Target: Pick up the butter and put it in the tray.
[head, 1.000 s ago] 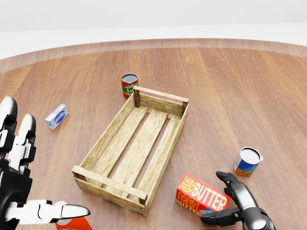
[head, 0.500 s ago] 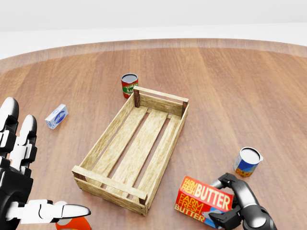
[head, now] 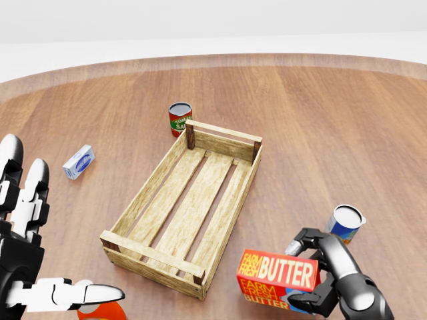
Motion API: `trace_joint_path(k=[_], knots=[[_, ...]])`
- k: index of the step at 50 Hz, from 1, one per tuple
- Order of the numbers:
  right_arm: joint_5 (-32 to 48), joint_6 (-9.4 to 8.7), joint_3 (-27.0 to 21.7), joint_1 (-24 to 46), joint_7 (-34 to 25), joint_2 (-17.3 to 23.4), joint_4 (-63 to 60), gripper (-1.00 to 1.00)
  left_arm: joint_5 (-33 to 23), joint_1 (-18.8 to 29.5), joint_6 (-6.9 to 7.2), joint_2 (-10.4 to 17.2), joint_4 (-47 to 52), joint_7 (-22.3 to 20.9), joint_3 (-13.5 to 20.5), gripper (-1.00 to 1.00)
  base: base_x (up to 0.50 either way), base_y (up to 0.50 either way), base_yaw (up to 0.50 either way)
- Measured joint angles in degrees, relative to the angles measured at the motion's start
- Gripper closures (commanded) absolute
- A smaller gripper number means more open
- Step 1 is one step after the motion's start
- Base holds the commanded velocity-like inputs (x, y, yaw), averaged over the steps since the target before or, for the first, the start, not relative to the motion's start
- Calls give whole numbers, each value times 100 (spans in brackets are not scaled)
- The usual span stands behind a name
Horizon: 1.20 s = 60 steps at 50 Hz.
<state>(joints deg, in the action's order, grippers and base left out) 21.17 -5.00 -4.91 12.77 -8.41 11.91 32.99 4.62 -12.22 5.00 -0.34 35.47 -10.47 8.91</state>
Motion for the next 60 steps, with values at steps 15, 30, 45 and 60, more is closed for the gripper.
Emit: trace_joint_path(k=[15, 30, 45, 60], knots=[[256, 0, -118, -222, -294, -92, -1270, 100, 5, -9, 0, -5, 32, 0, 2, -100, 0, 0, 0], [218, 0, -164, 87, -318, -136, -1772, 100, 10, -15, 0, -7, 41, -3, 3, -100, 0, 0, 0], [-102, 0, -28, 1041, -103, -193, -1449, 100, 11, -6, 0, -5, 54, 0, 4, -100, 0, 0, 0], [-492, 0, 192, 2696, 355, -408, 238, 100, -4, 17, 0, 5, -25, 15, -29, -100, 0, 0, 0]])
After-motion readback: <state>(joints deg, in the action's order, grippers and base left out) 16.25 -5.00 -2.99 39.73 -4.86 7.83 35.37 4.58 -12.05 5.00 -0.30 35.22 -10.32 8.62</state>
